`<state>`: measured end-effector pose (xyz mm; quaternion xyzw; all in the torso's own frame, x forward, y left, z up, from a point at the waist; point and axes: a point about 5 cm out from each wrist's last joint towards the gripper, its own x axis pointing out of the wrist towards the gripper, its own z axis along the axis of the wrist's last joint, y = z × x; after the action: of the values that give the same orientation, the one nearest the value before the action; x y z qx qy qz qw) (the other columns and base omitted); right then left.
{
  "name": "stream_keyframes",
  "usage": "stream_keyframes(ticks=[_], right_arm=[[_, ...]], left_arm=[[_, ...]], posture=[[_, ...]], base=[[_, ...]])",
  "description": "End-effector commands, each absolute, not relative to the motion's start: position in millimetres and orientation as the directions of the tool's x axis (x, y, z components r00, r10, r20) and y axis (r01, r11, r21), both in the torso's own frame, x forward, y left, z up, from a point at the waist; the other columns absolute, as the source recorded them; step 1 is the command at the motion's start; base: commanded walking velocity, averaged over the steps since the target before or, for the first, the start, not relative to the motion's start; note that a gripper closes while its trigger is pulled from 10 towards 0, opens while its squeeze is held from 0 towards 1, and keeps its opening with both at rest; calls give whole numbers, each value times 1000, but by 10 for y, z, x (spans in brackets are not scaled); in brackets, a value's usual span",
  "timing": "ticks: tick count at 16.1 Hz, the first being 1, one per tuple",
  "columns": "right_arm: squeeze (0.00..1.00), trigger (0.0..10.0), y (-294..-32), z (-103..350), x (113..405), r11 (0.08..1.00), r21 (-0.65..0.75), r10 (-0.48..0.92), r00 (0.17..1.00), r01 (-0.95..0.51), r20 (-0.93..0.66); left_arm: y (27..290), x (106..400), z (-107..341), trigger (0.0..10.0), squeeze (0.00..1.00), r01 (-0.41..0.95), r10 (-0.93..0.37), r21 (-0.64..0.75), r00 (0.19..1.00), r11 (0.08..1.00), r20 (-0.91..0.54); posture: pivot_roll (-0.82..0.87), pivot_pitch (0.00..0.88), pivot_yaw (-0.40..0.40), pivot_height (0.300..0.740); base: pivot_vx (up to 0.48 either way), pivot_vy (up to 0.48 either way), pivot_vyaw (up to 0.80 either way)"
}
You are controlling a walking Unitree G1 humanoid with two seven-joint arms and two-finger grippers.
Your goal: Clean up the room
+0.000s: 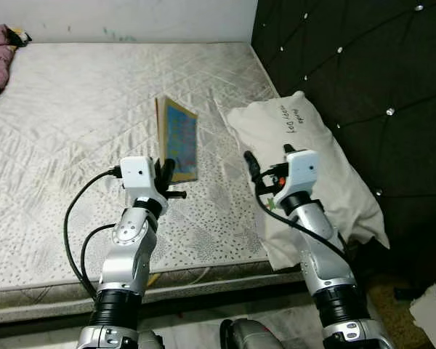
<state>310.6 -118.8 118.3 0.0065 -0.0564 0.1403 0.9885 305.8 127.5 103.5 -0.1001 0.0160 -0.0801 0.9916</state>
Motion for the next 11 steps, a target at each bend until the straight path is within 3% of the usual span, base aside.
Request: stream_keyframes(ticks=[1,5,11], right_arm=[[0,10000,-1213,1182,3111,963,-4,267,957,-269,110],[0,10000,-1213,1182,3113,964,-3,265,958,-266,108],[0,10000,-1212,1181,3115,962,-8,272,956,-272,108]], left_arm=[[1277,3099,1141,10000,0,163,-161,-184,987,969,27],[1277,3100,1145,10000,0,163,-161,-184,987,969,27],[1271,3101,1144,10000,0,162,-159,-186,987,969,28]], posture=[[-13,62,-42,740],[-14,63,-42,740],[-12,58,-44,740]], base=[[0,0,0],[0,0,-647],[0,0,0]])
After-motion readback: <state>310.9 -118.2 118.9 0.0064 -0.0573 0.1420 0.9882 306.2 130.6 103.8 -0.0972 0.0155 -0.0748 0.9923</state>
